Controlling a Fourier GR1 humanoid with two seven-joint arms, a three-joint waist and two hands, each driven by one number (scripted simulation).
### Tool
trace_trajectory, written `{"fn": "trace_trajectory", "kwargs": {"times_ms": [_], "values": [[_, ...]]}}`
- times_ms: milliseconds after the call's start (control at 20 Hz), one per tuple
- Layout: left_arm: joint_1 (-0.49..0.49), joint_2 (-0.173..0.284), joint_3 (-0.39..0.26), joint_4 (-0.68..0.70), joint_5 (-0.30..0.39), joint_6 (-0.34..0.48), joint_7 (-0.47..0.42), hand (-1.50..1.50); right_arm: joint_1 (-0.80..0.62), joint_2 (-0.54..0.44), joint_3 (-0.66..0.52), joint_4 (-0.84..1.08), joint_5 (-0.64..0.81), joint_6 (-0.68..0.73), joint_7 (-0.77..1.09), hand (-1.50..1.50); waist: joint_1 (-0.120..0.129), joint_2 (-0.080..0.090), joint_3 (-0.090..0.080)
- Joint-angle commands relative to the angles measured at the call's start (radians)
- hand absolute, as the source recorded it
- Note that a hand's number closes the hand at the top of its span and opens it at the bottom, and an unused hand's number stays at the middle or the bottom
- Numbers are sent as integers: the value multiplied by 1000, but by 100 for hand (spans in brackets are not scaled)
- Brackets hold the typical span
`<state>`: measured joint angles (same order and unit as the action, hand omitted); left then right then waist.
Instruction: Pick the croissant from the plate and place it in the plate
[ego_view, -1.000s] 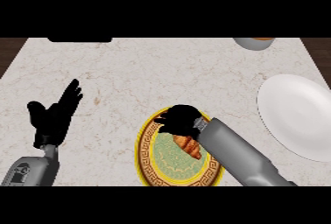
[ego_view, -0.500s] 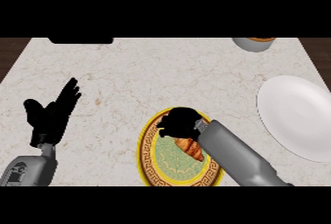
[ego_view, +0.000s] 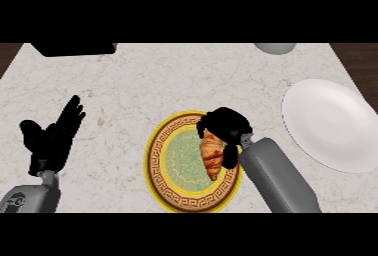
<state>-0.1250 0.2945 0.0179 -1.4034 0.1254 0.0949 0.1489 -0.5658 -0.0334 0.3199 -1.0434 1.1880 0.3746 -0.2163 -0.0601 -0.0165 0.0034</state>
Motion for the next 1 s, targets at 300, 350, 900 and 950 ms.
{"fn": "trace_trajectory", "kwargs": {"times_ms": [300, 350, 900, 950], "values": [[5, 29, 25, -3, 19, -27, 5, 0, 88, 33, -237, -343, -50, -452, 477, 150, 13, -4, -3], [10, 9, 7, 1, 4, -10, 13, 0, 116, 33, -233, -410, 0, -478, 494, 150, -8, -8, -4], [-2, -35, -27, -50, -26, -11, 21, 0, 240, 1, -359, -684, 25, -539, 721, 150, 58, 15, -3], [-47, 14, 28, 33, 10, -65, -1, 0, 304, -6, -376, -714, -28, -551, 690, 150, 51, 16, -3]]}}
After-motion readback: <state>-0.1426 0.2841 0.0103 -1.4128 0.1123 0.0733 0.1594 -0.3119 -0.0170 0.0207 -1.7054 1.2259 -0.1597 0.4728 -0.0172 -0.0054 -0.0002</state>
